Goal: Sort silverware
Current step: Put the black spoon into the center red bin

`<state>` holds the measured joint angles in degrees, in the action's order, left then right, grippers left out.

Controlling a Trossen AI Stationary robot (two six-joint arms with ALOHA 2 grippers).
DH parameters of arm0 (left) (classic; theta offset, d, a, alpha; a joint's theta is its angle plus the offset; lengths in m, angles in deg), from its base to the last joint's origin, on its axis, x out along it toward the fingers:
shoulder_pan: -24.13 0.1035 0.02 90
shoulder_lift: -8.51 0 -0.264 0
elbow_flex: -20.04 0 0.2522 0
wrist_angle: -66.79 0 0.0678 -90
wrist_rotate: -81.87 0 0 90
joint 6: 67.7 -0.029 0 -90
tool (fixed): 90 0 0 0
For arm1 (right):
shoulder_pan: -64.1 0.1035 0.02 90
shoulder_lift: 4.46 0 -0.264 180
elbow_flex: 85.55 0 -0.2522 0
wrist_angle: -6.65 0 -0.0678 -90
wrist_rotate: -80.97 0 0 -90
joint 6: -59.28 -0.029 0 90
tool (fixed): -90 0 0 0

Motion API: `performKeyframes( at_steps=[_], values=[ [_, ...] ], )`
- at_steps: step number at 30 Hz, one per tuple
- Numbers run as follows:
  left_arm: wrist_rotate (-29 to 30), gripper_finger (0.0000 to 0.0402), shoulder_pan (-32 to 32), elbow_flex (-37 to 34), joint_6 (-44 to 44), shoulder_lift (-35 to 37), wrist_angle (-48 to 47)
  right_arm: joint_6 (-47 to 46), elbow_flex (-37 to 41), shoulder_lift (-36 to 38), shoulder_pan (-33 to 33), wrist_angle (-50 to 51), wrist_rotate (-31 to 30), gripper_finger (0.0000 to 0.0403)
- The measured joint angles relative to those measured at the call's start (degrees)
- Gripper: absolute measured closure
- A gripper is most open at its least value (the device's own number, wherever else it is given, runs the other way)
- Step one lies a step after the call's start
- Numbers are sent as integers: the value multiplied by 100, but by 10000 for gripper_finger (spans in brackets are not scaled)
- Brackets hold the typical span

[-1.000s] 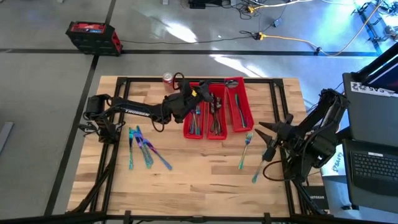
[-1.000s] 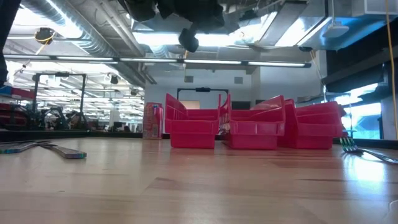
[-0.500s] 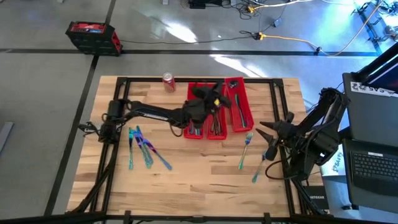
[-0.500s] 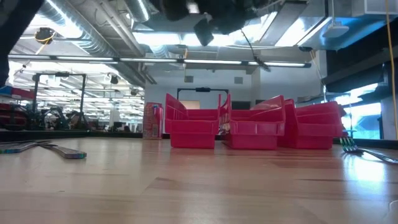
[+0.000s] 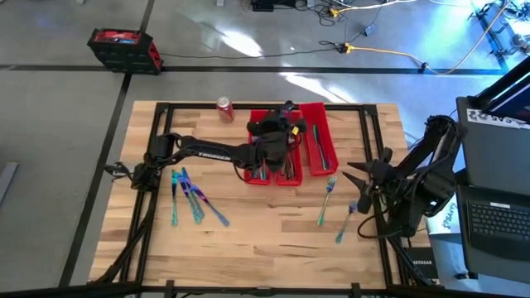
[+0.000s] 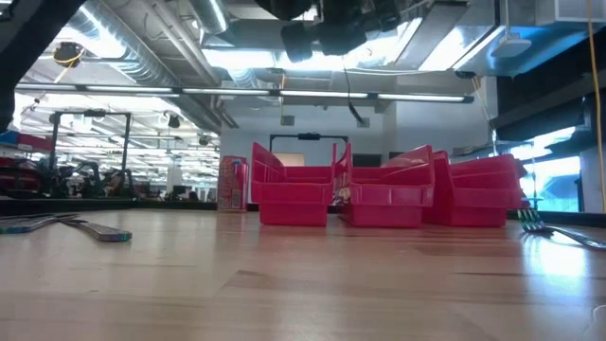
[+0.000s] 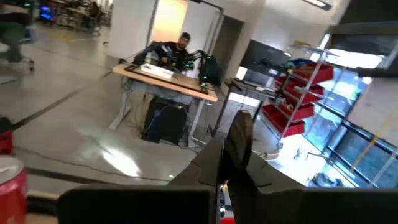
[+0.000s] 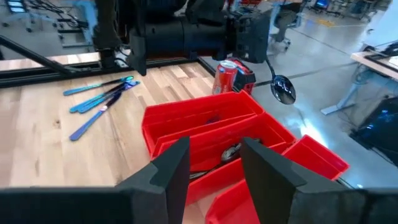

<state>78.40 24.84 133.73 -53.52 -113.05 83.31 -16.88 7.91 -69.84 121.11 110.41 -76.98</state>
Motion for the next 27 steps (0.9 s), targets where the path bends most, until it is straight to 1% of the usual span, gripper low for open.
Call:
performKeyframes(
  at_steps=[2, 9, 15, 17, 22, 27],
  values=[
    [101, 401, -29, -1, -22, -58, -72, 6, 0, 48, 108, 4, -37, 276],
    [171, 401, -182, -1, -109, -392, -117, 6, 0, 162, 430, 0, -158, 276],
    [206, 401, -279, -4, -127, -561, -138, -13, 0, 150, 424, 1, -136, 276],
    [210, 401, -287, -4, -275, -572, -168, -13, 0, 148, 424, 2, -124, 276],
    [217, 401, -299, -6, -205, -619, -452, -33, 0, 155, 424, 1, -126, 276],
    [79, 401, -310, -8, -222, -695, -500, 65, 0, 144, 418, 1, -141, 276]
  ],
)
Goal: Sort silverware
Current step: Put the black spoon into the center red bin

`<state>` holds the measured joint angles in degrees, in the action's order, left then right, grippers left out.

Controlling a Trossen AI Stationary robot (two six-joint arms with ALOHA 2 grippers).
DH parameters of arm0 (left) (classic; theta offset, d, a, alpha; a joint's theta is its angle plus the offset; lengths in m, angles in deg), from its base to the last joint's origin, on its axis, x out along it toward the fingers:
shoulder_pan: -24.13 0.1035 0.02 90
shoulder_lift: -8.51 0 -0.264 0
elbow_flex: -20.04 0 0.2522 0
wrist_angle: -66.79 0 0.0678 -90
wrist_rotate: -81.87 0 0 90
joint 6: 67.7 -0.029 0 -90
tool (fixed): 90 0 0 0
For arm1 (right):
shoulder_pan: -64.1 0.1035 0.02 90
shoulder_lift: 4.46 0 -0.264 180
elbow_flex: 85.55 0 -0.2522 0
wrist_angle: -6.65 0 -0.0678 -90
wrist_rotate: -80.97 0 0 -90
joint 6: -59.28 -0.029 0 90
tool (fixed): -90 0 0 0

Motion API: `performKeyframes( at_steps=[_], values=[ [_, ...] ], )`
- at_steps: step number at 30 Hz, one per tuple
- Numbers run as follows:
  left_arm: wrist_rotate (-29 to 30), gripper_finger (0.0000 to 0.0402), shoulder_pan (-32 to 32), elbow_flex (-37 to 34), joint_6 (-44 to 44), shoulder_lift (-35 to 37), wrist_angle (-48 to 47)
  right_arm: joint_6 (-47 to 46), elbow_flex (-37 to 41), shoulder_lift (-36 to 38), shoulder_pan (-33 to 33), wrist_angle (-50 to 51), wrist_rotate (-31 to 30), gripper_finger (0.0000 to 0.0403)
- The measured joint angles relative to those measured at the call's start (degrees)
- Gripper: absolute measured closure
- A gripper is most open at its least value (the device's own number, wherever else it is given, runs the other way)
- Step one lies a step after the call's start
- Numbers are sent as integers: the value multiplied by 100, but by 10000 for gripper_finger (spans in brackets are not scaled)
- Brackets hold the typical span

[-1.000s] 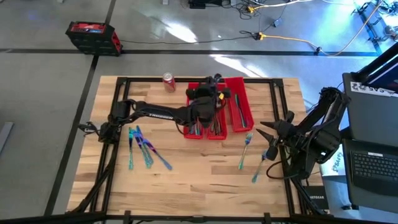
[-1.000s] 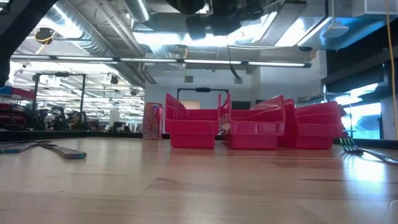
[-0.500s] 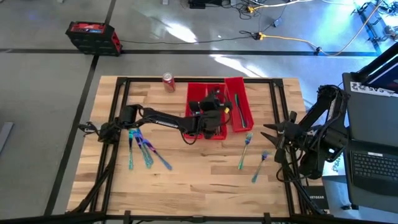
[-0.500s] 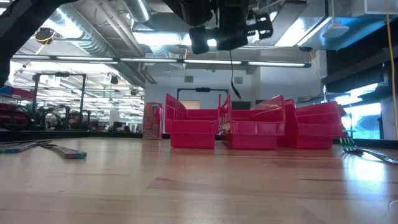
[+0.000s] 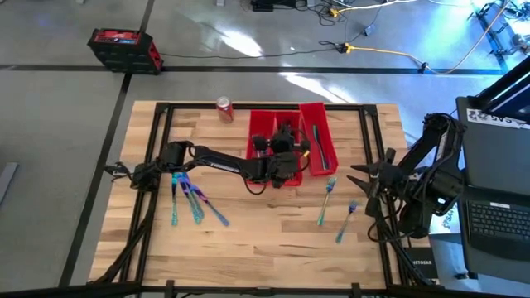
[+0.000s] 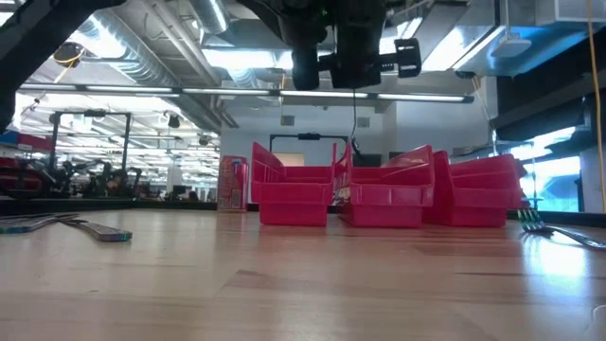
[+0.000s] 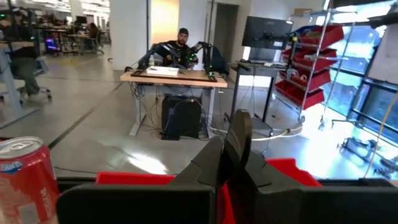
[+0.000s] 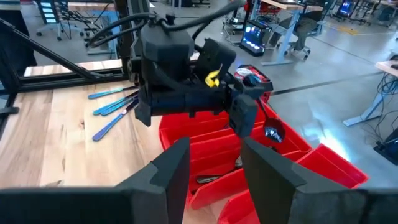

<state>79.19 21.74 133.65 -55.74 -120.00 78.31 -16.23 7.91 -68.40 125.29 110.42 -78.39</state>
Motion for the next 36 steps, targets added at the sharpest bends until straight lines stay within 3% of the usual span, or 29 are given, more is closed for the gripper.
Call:
performKeyframes(
  at_steps=[7, 25, 36],
  values=[
    [-132, 401, -36, 0, 155, -131, -99, 208, 0, 2, -9, 0, 274, 276],
    [-470, 402, -75, 0, 731, -140, -873, 229, 0, 1, -9, -56, 3330, 276],
    [-511, 402, -62, 0, 758, -140, -998, 232, 0, -2, -9, -295, 3657, 276]
  ],
)
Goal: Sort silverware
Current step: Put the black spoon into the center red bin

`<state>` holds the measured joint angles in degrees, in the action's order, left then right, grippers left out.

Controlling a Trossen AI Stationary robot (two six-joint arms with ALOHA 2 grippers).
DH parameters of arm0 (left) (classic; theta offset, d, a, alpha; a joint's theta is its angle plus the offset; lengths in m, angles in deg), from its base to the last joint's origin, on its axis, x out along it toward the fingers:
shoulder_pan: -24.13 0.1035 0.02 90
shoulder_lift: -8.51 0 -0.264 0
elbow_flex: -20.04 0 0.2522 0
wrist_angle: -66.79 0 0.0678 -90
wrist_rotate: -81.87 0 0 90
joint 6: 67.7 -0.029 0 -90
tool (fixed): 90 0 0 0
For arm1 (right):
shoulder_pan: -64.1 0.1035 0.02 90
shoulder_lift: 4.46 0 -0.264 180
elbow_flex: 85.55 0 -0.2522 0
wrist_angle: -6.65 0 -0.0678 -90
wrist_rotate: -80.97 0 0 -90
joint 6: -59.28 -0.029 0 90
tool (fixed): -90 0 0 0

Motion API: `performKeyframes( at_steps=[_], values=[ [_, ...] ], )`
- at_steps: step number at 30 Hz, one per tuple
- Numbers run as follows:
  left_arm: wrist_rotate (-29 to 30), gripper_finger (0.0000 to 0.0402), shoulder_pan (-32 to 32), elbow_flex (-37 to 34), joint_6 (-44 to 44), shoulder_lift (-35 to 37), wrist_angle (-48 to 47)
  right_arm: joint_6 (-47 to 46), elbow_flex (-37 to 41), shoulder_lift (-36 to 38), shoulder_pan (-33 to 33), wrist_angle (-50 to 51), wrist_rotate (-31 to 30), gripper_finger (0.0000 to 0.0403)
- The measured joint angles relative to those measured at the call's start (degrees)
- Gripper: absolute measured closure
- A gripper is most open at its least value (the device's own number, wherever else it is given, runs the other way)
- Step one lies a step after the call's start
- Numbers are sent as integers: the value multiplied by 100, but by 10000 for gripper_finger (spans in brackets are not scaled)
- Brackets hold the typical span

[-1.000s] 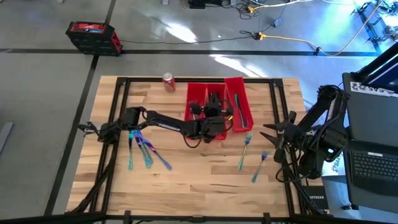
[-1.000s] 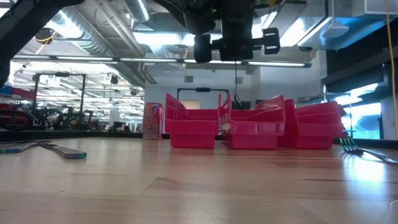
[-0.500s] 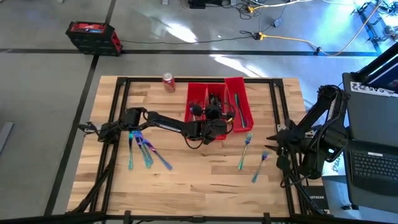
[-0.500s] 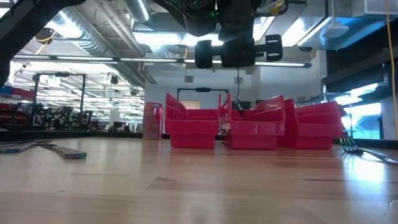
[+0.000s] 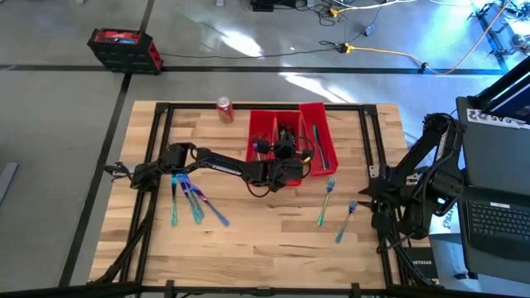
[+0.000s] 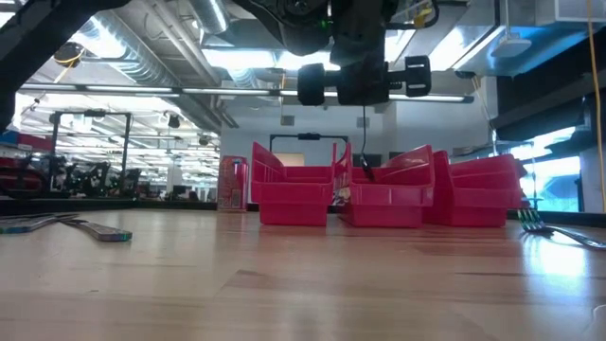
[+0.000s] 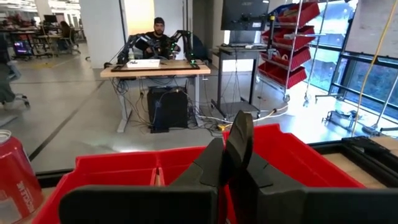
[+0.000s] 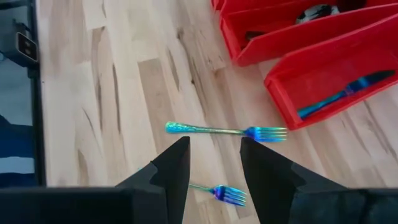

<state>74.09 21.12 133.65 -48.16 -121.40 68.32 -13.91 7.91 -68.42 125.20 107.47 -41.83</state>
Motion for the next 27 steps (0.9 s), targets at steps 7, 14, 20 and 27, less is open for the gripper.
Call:
performKeyframes(
  at_steps=[7, 14, 20, 27],
  values=[
    [-153, 402, -4, 0, -113, -2, 13, 0, 0, 0, 0, -333, 4, 276],
    [58, 402, 0, 0, -210, 0, 7, 0, 0, 0, 0, -609, 4, 276],
    [109, 402, 2, 0, -202, 0, 20, 0, 0, 0, 0, -794, 5, 276],
    [-24, 402, 11, 0, -314, 0, 26, 0, 0, 0, 0, -795, 7, 276]
  ],
)
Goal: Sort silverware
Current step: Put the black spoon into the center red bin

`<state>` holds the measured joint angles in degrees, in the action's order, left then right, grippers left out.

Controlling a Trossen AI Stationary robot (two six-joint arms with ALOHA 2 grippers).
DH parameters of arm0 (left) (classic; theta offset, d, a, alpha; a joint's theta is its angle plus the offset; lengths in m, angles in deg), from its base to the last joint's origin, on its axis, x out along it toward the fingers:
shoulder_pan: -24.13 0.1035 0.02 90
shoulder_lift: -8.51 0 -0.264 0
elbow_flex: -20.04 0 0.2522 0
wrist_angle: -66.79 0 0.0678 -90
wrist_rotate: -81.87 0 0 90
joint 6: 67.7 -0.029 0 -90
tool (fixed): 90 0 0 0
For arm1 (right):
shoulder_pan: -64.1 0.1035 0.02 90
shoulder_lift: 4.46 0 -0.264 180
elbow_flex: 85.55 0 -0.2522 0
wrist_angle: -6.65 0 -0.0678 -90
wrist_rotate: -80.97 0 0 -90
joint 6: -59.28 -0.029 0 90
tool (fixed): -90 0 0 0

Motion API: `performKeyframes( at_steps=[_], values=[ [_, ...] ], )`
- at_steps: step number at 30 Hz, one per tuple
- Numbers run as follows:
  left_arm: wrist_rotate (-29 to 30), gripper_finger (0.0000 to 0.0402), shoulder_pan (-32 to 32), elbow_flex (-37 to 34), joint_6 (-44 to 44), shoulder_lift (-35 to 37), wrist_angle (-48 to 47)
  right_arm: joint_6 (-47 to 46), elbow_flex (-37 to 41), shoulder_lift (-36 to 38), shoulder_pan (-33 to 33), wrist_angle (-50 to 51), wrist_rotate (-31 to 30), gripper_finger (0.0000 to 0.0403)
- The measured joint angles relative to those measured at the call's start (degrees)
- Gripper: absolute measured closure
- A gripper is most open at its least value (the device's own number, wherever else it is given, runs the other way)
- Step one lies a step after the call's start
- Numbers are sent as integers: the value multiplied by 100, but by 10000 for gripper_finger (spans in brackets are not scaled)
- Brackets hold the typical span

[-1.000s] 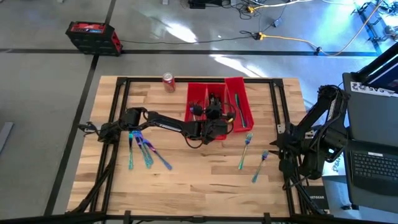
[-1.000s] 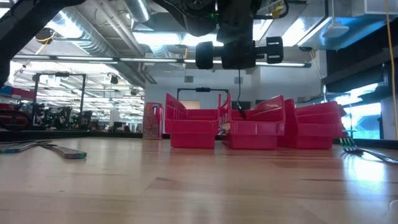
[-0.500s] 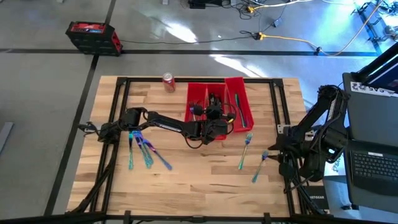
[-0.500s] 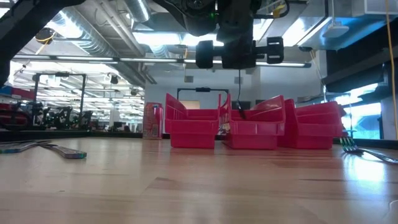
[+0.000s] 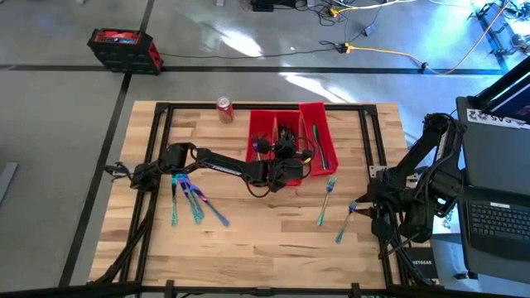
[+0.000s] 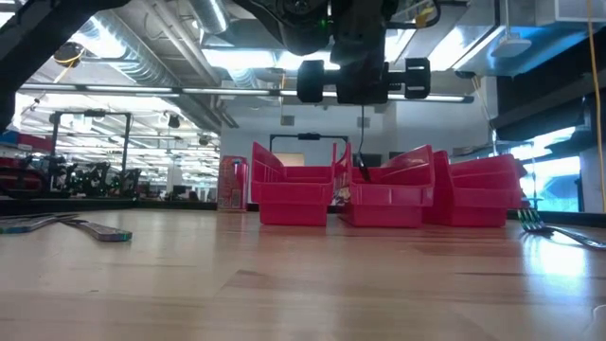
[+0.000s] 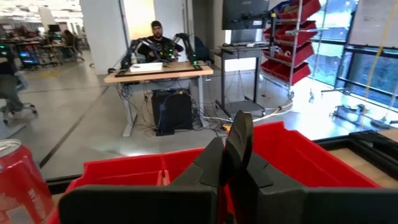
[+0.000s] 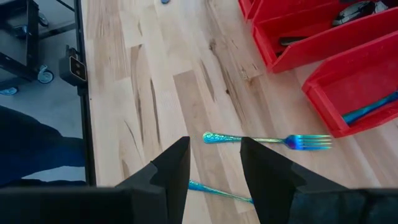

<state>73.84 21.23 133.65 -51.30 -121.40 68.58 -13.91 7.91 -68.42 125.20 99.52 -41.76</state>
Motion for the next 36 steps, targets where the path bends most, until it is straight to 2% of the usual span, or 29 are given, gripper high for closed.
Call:
performKeyframes(
  at_steps=[6, 13, 19, 29, 36],
  values=[
    [-301, 402, 36, -1, 125, 0, -2, 0, 0, 0, 0, 0, 0, 276],
    [-389, 402, 35, -2, -74, 0, 2, 0, 0, 0, 0, 2, 0, 276],
    [-352, 402, 57, -2, -289, 2, -36, 0, 0, -2, 0, 2, 0, 276],
    [-331, 402, 53, -2, -50, 4, -37, 1, 0, -2, 1, 2, 0, 276],
    [-74, 402, 53, -2, -54, 4, 0, 1, 0, -2, 0, 2, 0, 276]
  ],
)
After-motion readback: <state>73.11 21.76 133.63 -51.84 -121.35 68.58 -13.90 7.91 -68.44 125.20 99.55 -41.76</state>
